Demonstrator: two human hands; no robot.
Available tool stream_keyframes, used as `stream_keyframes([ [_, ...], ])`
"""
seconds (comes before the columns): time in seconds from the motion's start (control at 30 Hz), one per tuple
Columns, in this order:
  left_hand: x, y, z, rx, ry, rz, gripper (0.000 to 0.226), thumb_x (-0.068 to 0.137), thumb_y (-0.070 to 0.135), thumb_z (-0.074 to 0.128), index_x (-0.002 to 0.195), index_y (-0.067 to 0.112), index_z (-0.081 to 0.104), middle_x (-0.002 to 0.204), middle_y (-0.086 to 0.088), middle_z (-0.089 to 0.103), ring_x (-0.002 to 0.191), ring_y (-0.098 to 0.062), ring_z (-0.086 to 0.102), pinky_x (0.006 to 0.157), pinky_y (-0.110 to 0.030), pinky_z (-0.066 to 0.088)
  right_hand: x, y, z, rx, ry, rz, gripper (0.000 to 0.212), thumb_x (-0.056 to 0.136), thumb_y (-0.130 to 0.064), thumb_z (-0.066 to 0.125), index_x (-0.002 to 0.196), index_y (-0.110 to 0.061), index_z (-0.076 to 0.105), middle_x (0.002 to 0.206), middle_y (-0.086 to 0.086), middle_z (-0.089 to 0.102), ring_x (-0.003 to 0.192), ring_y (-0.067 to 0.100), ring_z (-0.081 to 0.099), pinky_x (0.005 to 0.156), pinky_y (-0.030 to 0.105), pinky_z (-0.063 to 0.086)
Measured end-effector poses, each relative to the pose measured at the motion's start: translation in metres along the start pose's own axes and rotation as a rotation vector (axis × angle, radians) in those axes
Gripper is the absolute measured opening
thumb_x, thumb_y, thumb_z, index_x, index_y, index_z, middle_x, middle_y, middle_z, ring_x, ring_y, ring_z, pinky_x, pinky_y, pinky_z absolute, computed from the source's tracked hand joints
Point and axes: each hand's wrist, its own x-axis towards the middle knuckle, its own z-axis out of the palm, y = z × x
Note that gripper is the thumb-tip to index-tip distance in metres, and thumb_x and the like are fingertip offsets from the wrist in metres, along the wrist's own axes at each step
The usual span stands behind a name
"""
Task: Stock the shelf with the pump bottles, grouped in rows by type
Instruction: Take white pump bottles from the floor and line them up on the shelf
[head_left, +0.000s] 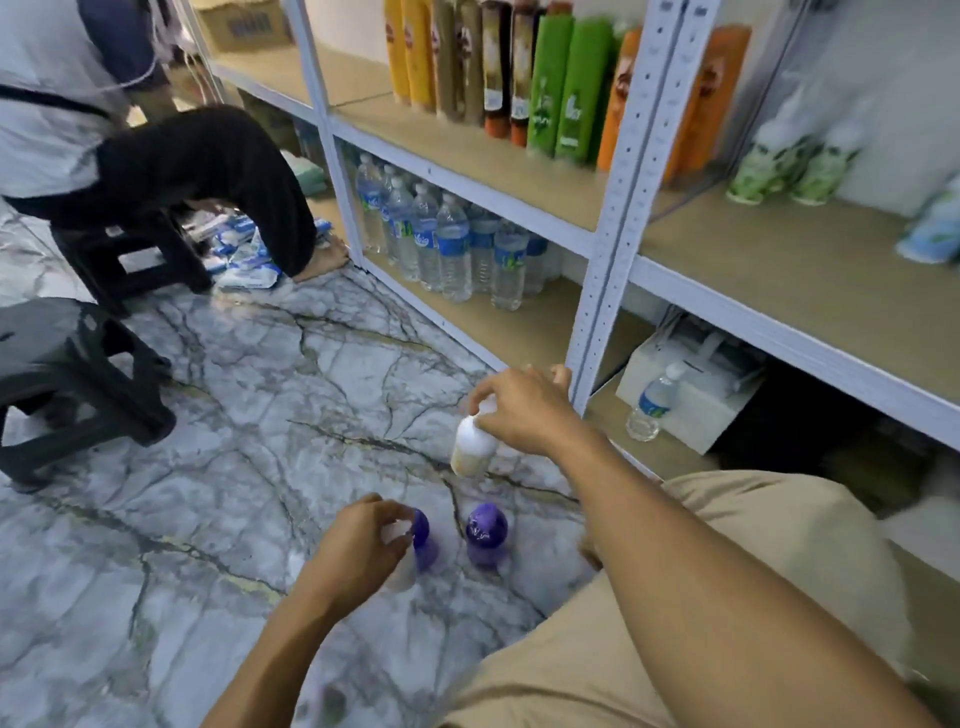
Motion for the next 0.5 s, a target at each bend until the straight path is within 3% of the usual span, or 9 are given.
stream_keyframes([
  [0.07,0.007,0.020,-0.021,0.032,0.010,0.077,0.024,0.091,0.023,0.071,0.115,0.025,0.074,0.100,0.011,0.058,0.076,-0.002,0.051,0.072,-0.011,0.042,-0.007,0.003,-0.022,0.012,0.074,0.003,0.007,0.088,-0.039,0.063,0.089,-0.041,0.070,0.097,-0.011,0.062,0.113,0.021,0.049,0.100,0.050,0.025],
  [0.1,0.015,0.058,-0.034,0.042,0.031,0.170,0.025,0.091,0.023,0.071,0.115,0.026,0.074,0.102,0.010,0.060,0.078,-0.004,0.052,0.073,-0.016,0.042,-0.030,0.022,-0.055,0.037,0.198,0.048,0.006,0.088,-0.041,0.063,0.087,-0.042,0.069,0.099,-0.010,0.063,0.113,0.021,0.049,0.100,0.049,0.025],
  [0.17,0.025,0.093,-0.056,0.055,0.042,0.238,0.025,0.091,0.023,0.069,0.114,0.029,0.074,0.103,0.010,0.061,0.079,-0.005,0.056,0.069,-0.019,0.040,-0.053,0.036,-0.093,0.039,0.288,0.064,0.008,0.088,-0.041,0.062,0.083,-0.044,0.067,0.100,-0.011,0.065,0.111,0.019,0.050,0.100,0.048,0.026],
  [0.27,0.036,0.139,-0.087,0.088,0.030,0.360,0.023,0.092,0.022,0.068,0.112,0.032,0.072,0.105,0.009,0.061,0.078,-0.004,0.060,0.067,-0.020,0.046,-0.075,0.049,-0.136,-0.022,0.370,0.074,0.011,0.087,-0.038,0.060,0.083,-0.041,0.070,0.086,-0.017,0.059,0.104,0.016,0.050,0.099,0.047,0.026],
  [0.4,0.054,0.228,-0.122,0.150,0.014,0.591,0.013,0.094,0.021,0.065,0.103,0.024,0.074,0.099,0.010,0.066,0.078,0.000,0.056,0.064,-0.012,0.040,-0.122,0.084,-0.208,-0.020,0.531,0.155,0.009,0.085,-0.042,0.064,0.084,-0.039,0.072,0.074,-0.017,0.056,0.095,0.010,0.049,0.093,0.042,0.028],
  [0.5,0.068,0.294,-0.142,0.165,-0.006,0.738,0.014,0.096,0.018,0.063,0.104,0.024,0.073,0.098,0.017,0.063,0.082,0.001,0.056,0.070,-0.011,0.041,-0.149,0.108,-0.249,-0.022,0.587,0.206,0.007,0.081,-0.043,0.069,0.083,-0.037,0.073,0.082,-0.018,0.061,0.093,0.009,0.053,0.084,0.040,0.026],
])
